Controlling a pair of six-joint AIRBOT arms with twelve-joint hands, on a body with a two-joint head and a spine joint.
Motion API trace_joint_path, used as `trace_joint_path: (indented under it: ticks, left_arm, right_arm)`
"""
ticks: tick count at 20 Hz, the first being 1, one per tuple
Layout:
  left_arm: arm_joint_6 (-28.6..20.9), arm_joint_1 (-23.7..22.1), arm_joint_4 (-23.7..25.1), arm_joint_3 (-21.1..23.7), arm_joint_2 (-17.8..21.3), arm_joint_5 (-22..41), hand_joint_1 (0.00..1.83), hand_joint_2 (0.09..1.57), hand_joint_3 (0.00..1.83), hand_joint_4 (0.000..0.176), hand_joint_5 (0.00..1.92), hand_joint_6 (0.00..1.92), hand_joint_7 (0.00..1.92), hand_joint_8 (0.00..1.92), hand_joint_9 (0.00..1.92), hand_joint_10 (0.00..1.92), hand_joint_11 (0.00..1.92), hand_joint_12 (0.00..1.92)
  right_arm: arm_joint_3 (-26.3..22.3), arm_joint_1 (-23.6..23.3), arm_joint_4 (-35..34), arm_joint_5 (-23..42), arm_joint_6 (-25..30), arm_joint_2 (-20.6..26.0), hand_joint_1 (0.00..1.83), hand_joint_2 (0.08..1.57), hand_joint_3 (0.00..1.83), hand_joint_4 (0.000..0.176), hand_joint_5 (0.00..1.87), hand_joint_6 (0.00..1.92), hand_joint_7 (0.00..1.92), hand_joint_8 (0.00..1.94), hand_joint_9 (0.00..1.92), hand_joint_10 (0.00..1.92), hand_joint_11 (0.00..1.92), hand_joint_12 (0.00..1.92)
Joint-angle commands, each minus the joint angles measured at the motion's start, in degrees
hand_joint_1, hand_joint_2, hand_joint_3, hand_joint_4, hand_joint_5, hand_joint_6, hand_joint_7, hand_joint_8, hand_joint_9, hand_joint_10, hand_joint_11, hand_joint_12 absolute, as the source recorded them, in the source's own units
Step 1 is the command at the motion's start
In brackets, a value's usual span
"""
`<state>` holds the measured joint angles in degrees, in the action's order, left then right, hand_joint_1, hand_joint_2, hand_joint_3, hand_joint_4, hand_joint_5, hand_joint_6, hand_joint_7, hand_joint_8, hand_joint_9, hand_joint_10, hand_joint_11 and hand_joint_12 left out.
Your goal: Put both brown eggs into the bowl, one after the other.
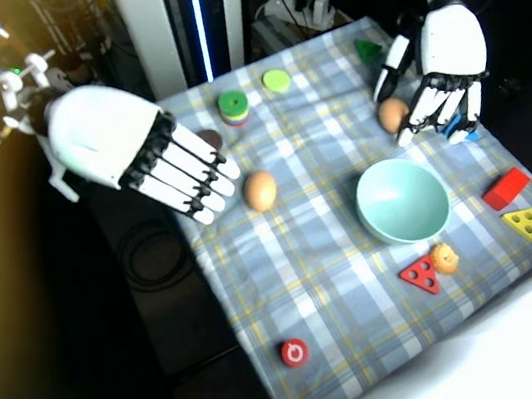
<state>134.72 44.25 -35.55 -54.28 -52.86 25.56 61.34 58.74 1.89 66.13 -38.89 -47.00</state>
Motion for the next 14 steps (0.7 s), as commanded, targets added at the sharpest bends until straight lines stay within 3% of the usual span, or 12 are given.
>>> trace_joint_path:
  ticks: [1,3,5,6,7,8,9,11,13,14]
  left_arm:
    - [0.5,-0.5,1.0,-0.2,-0.6,2.8,1.24,1.11,0.0,0.0,0.98,0.93,0.94,1.09,0.56,1.55,0.3,1.74]
    - [0.5,-0.5,0.6,-0.2,-0.6,3.2,1.19,1.06,0.0,0.0,1.11,0.75,0.82,1.36,0.56,1.74,0.39,1.89]
    - [0.5,-0.5,0.2,-0.2,-0.7,3.8,1.18,1.06,0.0,0.0,1.11,0.75,0.75,1.58,0.54,1.86,0.41,1.92]
    - [0.4,-0.5,-0.1,-0.2,-0.7,4.4,1.16,1.06,0.0,0.0,1.11,0.75,0.8,1.46,0.58,1.77,0.43,1.91]
    - [-0.6,-0.5,0.1,-0.1,-0.6,5.1,1.15,1.06,0.0,0.0,1.12,0.74,0.78,1.53,0.58,1.81,0.45,1.92]
    - [-2.4,-0.6,0.9,0.0,-0.5,5.9,1.14,1.05,0.0,0.0,1.12,0.74,0.82,1.39,0.6,1.72,0.42,1.92]
    - [-4.6,-0.9,1.8,0.2,-0.2,7.3,1.24,1.1,0.0,0.0,1.03,0.87,0.96,1.09,0.64,1.57,0.4,1.85]
    - [-8.4,-2.8,4.2,0.2,0.2,10.3,1.19,1.07,0.0,0.0,1.08,0.79,1.0,0.95,0.75,1.39,0.48,1.76]
    - [-8.9,-5.8,5.7,-0.4,-0.3,12.1,1.23,1.12,0.0,0.0,0.97,0.96,0.95,1.06,0.69,1.35,0.45,1.66]
    - [-8.9,-8.9,6.4,-1.7,-1.4,12.6,1.19,1.07,0.0,0.0,1.09,0.78,0.96,1.06,0.7,1.45,0.45,1.7]
  right_arm:
    - [0.0,-0.2,-1.7,6.9,0.4,0.4,0.97,1.31,0.0,0.0,0.72,0.0,0.77,0.01,0.75,0.01,0.63,0.37]
    - [0.0,-0.1,-1.7,6.9,0.4,0.4,0.99,1.3,0.0,0.0,0.72,0.0,0.79,0.01,0.77,0.01,0.64,0.38]
    - [0.0,0.0,-1.7,6.9,0.5,0.4,0.98,1.31,0.0,0.0,0.72,0.0,0.8,0.01,0.78,0.01,0.65,0.39]
    - [0.0,0.0,-1.8,6.9,0.5,0.4,0.99,1.3,0.0,0.0,0.72,0.0,0.8,0.01,0.8,0.01,0.67,0.4]
    - [0.0,0.1,-1.8,6.9,0.5,0.4,0.99,1.3,0.0,0.0,0.73,0.0,0.81,0.01,0.8,0.01,0.67,0.4]
    - [0.0,0.2,-1.9,6.9,0.5,0.4,1.0,1.3,0.0,0.0,0.74,0.01,0.82,0.01,0.81,0.01,0.66,0.4]
    - [0.0,0.3,-1.9,6.9,0.5,0.4,1.02,1.3,0.0,0.0,0.74,0.01,0.83,0.01,0.82,0.01,0.66,0.41]
    - [0.0,0.3,-2.0,6.9,0.5,0.4,1.04,1.3,0.0,0.0,0.75,0.0,0.83,0.01,0.82,0.01,0.65,0.42]
    - [0.1,0.3,-2.0,6.9,0.5,0.4,1.03,1.29,0.0,0.0,0.75,0.01,0.83,0.01,0.82,0.01,0.66,0.43]
    - [0.1,0.3,-2.0,6.9,0.5,0.3,1.06,1.29,0.0,0.0,0.75,0.0,0.83,0.0,0.82,0.01,0.65,0.43]
